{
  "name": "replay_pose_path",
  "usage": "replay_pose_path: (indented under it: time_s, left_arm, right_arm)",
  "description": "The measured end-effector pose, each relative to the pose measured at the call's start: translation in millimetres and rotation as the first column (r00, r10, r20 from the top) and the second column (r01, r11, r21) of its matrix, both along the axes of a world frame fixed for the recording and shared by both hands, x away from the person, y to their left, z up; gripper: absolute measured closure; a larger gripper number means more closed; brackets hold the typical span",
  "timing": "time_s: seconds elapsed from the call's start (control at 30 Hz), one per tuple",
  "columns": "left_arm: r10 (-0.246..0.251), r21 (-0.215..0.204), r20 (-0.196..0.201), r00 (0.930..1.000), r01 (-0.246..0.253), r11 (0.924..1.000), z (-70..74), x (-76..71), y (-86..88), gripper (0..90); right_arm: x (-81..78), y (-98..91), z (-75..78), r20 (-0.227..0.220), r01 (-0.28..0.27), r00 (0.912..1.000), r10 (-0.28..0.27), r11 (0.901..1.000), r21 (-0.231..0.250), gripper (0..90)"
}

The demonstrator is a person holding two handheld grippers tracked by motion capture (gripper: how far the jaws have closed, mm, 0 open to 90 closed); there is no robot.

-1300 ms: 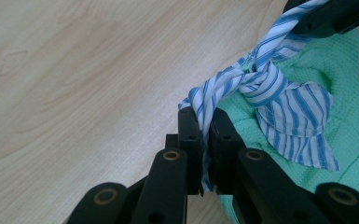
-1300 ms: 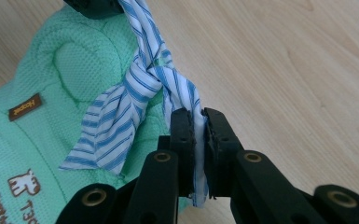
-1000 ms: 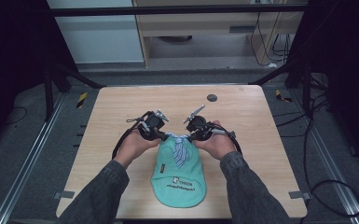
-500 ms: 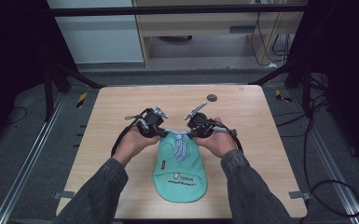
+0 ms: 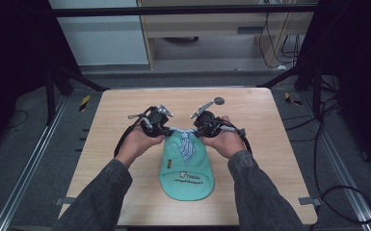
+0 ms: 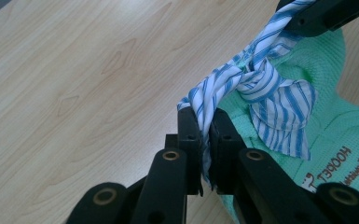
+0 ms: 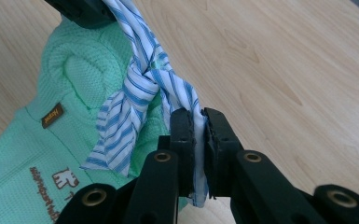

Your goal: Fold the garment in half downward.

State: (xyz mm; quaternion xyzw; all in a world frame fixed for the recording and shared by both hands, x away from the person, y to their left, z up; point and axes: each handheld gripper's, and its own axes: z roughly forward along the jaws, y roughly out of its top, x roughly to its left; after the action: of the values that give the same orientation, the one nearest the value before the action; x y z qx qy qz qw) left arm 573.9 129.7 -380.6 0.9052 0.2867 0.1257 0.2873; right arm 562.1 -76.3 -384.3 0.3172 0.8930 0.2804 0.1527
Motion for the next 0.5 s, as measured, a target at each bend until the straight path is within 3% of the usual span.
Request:
replay_pose_path:
  time_s: [0.3, 0.5]
  left_arm:
    - [-0.002, -0.001, 0.009, 1.0000, 0.002, 1.0000, 4.3, 2.0, 0.4, 84.9]
    - [0.012, -0.027, 0.015, 0.9998, -0.011, 0.9996, 7.2, 5.3, 1.6, 84.8]
  right_arm:
    - [2.9, 0.1, 6.6, 0.016, 0.006, 0.9999, -0.006, 1.0000, 0.003, 83.0]
    - [4.3, -0.8, 10.3, 0.028, 0.012, 0.9995, -0.012, 0.9999, 0.011, 83.0]
